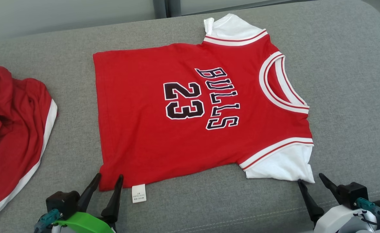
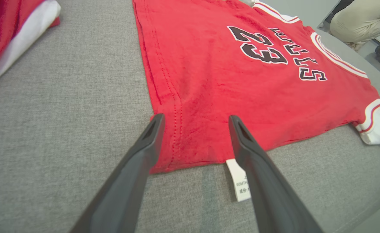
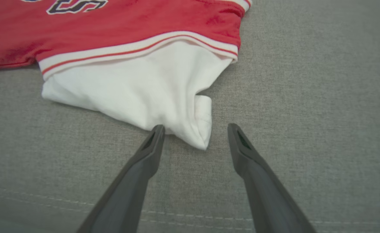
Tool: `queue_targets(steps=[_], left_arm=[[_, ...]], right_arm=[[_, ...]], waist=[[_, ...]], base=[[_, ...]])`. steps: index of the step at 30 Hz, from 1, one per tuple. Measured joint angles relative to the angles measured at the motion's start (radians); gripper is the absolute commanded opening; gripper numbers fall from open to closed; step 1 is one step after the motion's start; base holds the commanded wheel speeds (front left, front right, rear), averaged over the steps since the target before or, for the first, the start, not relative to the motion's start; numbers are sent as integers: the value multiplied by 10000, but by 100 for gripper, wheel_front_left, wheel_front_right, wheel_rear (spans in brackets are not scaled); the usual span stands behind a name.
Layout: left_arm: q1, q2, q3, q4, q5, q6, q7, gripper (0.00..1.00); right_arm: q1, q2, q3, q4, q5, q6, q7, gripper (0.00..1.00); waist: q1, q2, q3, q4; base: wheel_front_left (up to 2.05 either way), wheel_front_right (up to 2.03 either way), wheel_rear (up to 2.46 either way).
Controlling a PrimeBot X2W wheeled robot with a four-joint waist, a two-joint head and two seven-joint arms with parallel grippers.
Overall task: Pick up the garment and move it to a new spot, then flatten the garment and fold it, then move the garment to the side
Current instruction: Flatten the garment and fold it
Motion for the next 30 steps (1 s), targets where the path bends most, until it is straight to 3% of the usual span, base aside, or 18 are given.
queue_targets(steps=[8, 10, 11, 12, 14, 17, 30], left_arm=[[-122, -46, -171, 426, -86, -44, 58, 100], [-163, -48, -184, 500, -96, -46, 59, 100], [-175, -48, -190, 525, -96, -46, 59, 100], [-181, -46, -198, 550, -98, -46, 59, 100], [-201, -46, -207, 646, -104, -46, 59, 100], [-260, -48, -228, 784, -188, -48, 59, 100], [-295, -40, -391, 1256, -447, -128, 173, 100]], right_arm=[[-384, -13, 280, 537, -21, 174, 0, 94], [-481, -4, 309, 654, -19, 180, 0, 60], [-536, 8, 311, 717, -13, 207, 2, 49], [-571, 19, 314, 755, -12, 253, 0, 46], [-627, 63, 351, 895, 25, 267, 4, 18], [-712, 105, 401, 1014, 96, 341, 2, 0], [-975, 119, 499, 1402, 198, 437, -13, 0]], waist=[[0, 0, 55, 5], [0, 0, 60, 12], [0, 0, 60, 17], [0, 0, 63, 24], [0, 0, 62, 38], [0, 0, 56, 63], [0, 0, 41, 75]], base=[[0, 0, 0], [0, 0, 0], [0, 0, 0], [0, 0, 0], [0, 0, 0], [0, 0, 0], [0, 0, 0]])
